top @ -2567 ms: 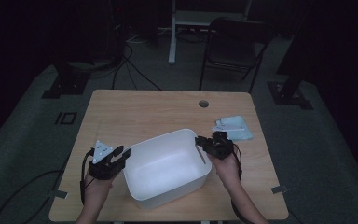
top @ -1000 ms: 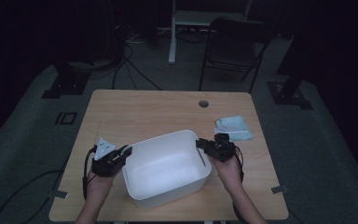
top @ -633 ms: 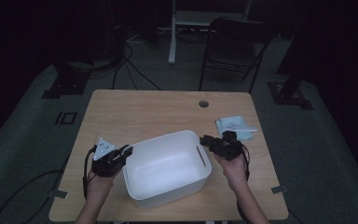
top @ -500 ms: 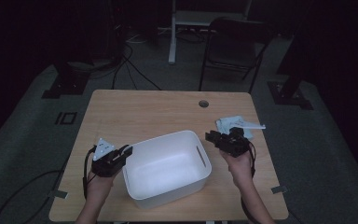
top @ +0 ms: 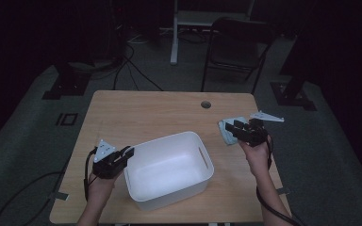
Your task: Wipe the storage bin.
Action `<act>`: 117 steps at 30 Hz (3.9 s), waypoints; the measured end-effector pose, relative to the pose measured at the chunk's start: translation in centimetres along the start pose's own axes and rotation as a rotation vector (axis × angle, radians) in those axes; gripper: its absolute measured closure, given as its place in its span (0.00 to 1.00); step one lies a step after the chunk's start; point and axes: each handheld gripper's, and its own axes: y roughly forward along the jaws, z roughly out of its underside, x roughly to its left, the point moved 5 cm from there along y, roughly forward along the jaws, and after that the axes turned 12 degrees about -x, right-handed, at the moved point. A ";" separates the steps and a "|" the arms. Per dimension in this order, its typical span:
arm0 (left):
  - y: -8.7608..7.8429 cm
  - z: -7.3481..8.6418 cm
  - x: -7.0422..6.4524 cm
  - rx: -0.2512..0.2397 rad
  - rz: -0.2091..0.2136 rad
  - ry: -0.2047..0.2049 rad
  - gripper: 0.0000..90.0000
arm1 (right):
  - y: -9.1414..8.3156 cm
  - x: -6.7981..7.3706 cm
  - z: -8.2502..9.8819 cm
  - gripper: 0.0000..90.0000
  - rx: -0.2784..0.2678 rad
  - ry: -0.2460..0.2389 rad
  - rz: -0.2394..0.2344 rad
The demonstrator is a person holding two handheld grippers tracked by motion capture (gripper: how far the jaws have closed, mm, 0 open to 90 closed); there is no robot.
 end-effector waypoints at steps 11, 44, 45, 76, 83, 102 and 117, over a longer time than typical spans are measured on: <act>0.0 0.0 0.0 -0.002 0.002 0.000 0.86 | 2.8 -4.1 1.0 0.44 0.021 0.000 0.076; 0.0 0.0 0.0 -0.002 0.000 -0.002 0.86 | 10.4 -12.2 5.6 0.32 0.221 -0.042 0.269; 0.0 0.0 0.0 -0.003 0.000 -0.003 0.86 | 10.5 -12.3 5.6 0.31 0.227 -0.044 0.268; 0.0 0.0 0.0 -0.003 -0.004 -0.001 0.86 | 11.6 -11.1 7.1 0.75 0.353 -0.181 0.191; 0.0 0.0 0.0 -0.005 -0.004 -0.005 0.86 | 11.6 -10.0 7.0 0.90 0.391 -0.174 0.201; 0.1 0.0 0.0 -0.006 0.001 0.004 0.86 | 7.4 -5.6 6.8 0.91 0.309 -0.113 0.045; 0.4 -0.1 0.0 -0.005 -0.003 0.007 0.86 | 0.2 -0.2 2.1 0.92 0.160 -0.148 -0.133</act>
